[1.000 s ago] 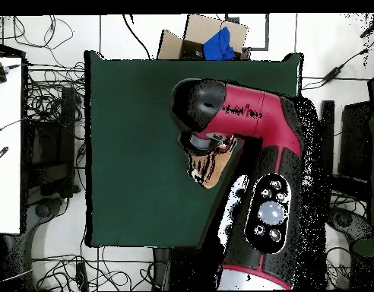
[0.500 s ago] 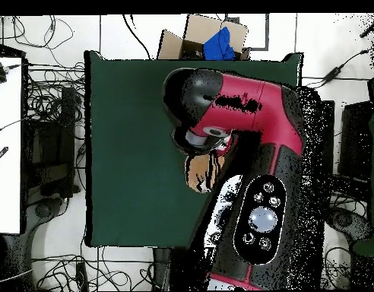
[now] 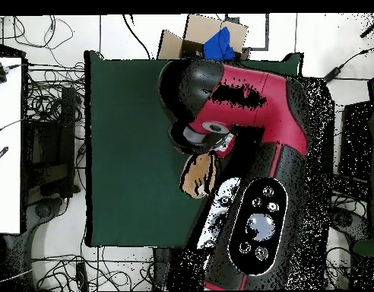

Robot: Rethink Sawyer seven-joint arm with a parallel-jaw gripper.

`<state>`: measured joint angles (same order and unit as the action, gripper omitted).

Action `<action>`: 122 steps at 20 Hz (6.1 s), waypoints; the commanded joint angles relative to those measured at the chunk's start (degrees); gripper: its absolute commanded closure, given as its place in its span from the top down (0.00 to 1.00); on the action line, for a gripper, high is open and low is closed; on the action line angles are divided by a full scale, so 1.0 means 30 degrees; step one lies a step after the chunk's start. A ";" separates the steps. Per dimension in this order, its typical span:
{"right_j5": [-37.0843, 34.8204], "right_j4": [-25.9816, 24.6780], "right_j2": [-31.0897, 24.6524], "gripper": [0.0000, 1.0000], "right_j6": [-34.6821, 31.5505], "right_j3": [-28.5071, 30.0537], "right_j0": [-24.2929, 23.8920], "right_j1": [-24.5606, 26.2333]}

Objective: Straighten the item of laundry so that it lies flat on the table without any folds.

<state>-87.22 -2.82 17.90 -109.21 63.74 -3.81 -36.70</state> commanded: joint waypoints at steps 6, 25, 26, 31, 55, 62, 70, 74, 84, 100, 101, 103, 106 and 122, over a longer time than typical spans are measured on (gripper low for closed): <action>-0.3256 0.0591 0.0386 0.00 -0.5363 -0.2283 -0.0631 0.0565; -0.4694 0.1038 0.0574 0.00 -0.7139 -0.2738 0.0256 0.0703; -0.4747 0.1068 0.0551 0.00 -0.7171 -0.2801 0.0233 0.0743; -0.4659 0.1260 0.0481 0.00 -0.7539 -0.2481 0.0318 0.0668; -0.8655 0.4235 -0.0178 0.00 -1.2858 -1.0022 -0.0125 0.4883; -0.9746 0.4344 0.0059 0.00 -1.2633 -1.2228 -0.0472 0.5998; -0.4208 0.3946 0.0471 0.00 -1.2671 -0.4549 0.0510 0.2409; 0.0071 0.4033 0.0738 0.00 -1.1933 0.0357 0.0981 0.0366; 0.6869 0.4557 0.0724 0.00 -1.0604 0.7133 0.1113 -0.2061; 1.3678 0.4787 -0.0285 0.00 -0.9622 1.2751 0.0428 -0.3560; 1.4281 0.4795 -0.0307 0.00 -0.9722 1.3147 0.0448 -0.3632; 1.5635 0.5076 -0.0579 0.00 -0.9744 1.4121 0.0272 -0.3816; 1.7459 0.5374 -0.1056 0.00 -0.9500 1.5340 -0.0107 -0.3997; 2.4812 0.3070 -0.4607 0.00 -0.6780 1.8926 -0.5186 -0.4163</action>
<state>-19.57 10.59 13.54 -130.96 112.18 -15.11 -50.20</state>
